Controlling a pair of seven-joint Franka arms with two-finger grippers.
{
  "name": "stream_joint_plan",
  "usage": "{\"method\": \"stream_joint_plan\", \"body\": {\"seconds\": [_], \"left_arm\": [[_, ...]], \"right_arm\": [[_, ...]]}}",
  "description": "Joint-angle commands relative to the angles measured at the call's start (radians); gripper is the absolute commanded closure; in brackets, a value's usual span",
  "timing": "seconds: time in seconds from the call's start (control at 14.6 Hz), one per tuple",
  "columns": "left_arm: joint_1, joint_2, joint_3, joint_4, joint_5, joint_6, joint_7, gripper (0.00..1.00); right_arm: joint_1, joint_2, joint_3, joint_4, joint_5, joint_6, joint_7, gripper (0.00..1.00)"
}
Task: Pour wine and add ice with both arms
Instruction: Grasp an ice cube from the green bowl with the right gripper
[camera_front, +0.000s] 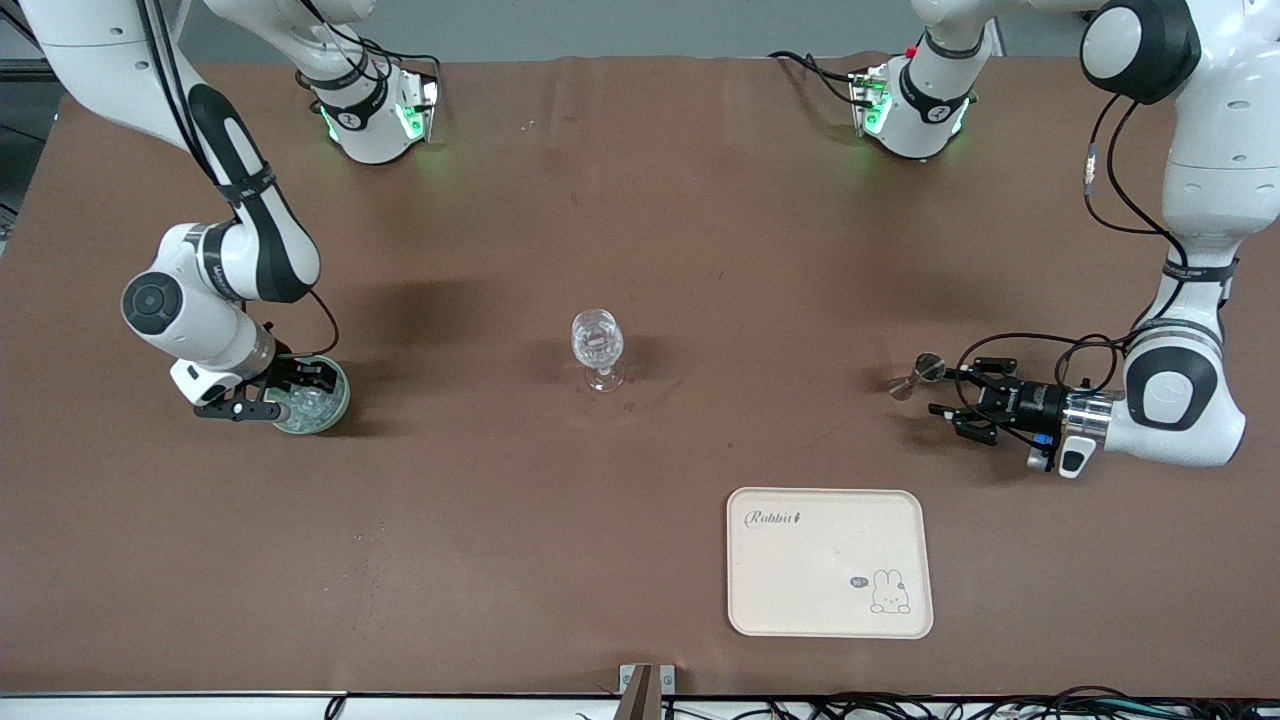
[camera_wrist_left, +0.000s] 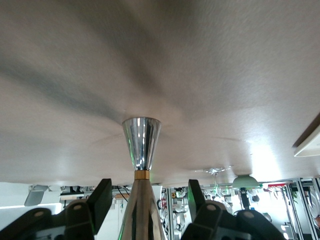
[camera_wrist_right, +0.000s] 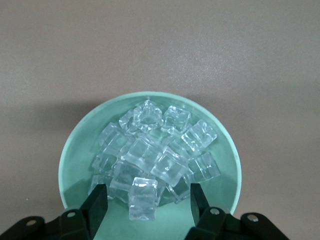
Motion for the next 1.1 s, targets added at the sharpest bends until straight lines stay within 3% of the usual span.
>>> {"method": "stream_joint_plan", "body": {"seconds": [0.0, 0.34, 0.75, 1.03], "left_arm": [[0.000, 0.005, -0.001, -0.017, -0.024, -0.002, -0.002, 0.33], [-0.001, 0.025, -0.004, -0.026, -0.053, -0.006, -0.003, 0.39], [-0.003, 0.028, -0.006, -0.037, -0.064, -0.007, -0.002, 0.49], [-0.003, 0.028, -0.007, -0.037, -0.064, -0.009, -0.003, 0.63]], "right_arm": [[-0.008, -0.020, 0.009, -0.015, 0.007, -0.014, -0.001, 0.40], [-0.008, -0.020, 0.009, -0.013, 0.007, -0.014, -0.001, 0.46], [-0.008, -0.020, 0.009, -0.010, 0.007, -0.016, 0.003, 0.68], [-0.006, -0.020, 0.009, -0.002, 0.007, -0.026, 0.006, 0.82]]}}
